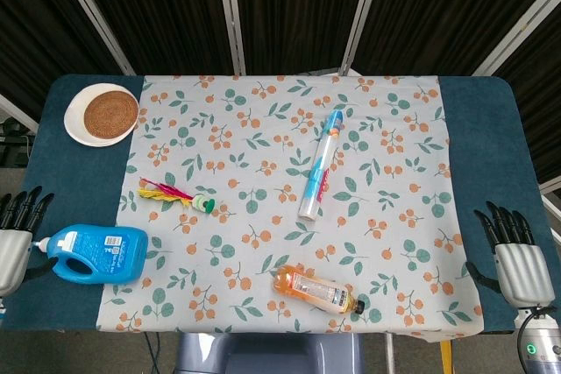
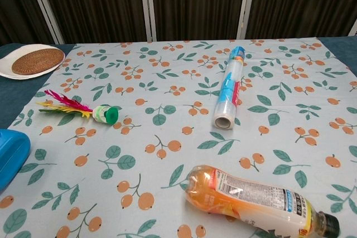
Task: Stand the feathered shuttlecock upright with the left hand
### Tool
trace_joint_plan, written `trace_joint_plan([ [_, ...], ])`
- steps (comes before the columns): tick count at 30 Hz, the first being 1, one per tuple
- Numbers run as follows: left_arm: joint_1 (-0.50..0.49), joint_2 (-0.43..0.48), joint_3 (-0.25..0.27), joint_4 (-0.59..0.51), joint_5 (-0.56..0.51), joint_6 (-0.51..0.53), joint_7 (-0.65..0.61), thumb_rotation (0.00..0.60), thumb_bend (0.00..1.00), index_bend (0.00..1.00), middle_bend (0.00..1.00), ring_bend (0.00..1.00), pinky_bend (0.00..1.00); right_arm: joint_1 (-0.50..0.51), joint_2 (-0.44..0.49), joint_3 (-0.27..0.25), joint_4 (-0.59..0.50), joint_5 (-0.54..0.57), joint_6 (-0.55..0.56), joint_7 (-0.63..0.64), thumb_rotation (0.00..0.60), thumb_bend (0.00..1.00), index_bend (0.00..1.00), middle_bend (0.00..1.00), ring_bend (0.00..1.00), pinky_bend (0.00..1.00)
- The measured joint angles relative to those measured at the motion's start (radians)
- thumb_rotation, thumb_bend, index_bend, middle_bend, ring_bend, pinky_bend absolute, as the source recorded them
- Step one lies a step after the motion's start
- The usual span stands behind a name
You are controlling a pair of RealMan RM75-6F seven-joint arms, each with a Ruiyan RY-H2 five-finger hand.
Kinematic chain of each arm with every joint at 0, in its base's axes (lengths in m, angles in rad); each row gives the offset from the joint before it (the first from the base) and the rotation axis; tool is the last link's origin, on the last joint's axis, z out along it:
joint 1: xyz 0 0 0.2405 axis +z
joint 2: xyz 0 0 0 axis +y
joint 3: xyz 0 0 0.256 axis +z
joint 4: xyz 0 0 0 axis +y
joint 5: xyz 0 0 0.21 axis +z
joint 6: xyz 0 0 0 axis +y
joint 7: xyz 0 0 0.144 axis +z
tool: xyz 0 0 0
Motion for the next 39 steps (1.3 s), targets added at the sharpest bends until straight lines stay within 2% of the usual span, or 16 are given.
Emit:
trace_joint_plan([
  [6,-0.038,-0.004,-0.042,-0.003,-0.036,-0.045,0.019,0.6,0.31,0.14,0.0,0.0,0.0,-0.001,0.0,-0.003,0.0,-0.009,0.004,-0.003,0.6,0.15,0.11,0.0,0.0,0.01],
  [12,-0.117,-0.016,-0.113,0.004,-0.119,-0.134,0.074,0.6,0.41,0.3,0.0,0.0,0.0,-0.002,0.001,-0.005,0.0,-0.012,0.007,-0.001,0.6,0.15,0.12,0.0,0.0,0.01],
  [17,-0.205,-0.039,-0.178,0.01,-0.257,-0.251,0.113,0.6,0.44,0.34,0.0,0.0,0.0,-0.001,0.001,-0.006,0.0,-0.013,0.005,-0.001,0.6,0.15,0.12,0.0,0.0,0.01],
  [22,-0.317,-0.089,-0.228,0.058,-0.405,-0.354,0.229,0.6,0.44,0.4,0.0,0.0,0.0,-0.001,0.003,-0.005,0.0,-0.01,0.004,0.002,0.6,0.15,0.12,0.0,0.0,0.01],
  [27,-0.412,-0.175,-0.243,0.15,-0.528,-0.416,0.368,0.6,0.44,0.45,0.0,0.0,0.0,-0.001,0.004,-0.004,0.001,-0.005,0.0,0.009,0.6,0.15,0.12,0.0,0.0,0.01],
  [29,-0.449,-0.221,-0.244,0.191,-0.566,-0.427,0.42,0.6,0.41,0.47,0.0,0.0,0.0,0.0,0.004,-0.004,0.0,-0.006,0.0,0.01,0.6,0.15,0.12,0.0,0.0,0.01],
  [32,-0.486,-0.27,-0.238,0.239,-0.587,-0.433,0.467,0.6,0.33,0.48,0.0,0.0,0.0,0.0,0.005,-0.004,0.001,-0.006,0.0,0.01,0.6,0.15,0.12,0.0,0.0,0.01],
  [39,-0.528,-0.344,-0.221,0.309,-0.621,-0.434,0.524,0.6,0.32,0.48,0.0,0.0,0.0,-0.001,0.006,-0.003,-0.003,-0.001,-0.001,0.015,0.6,0.15,0.12,0.0,0.0,0.01],
])
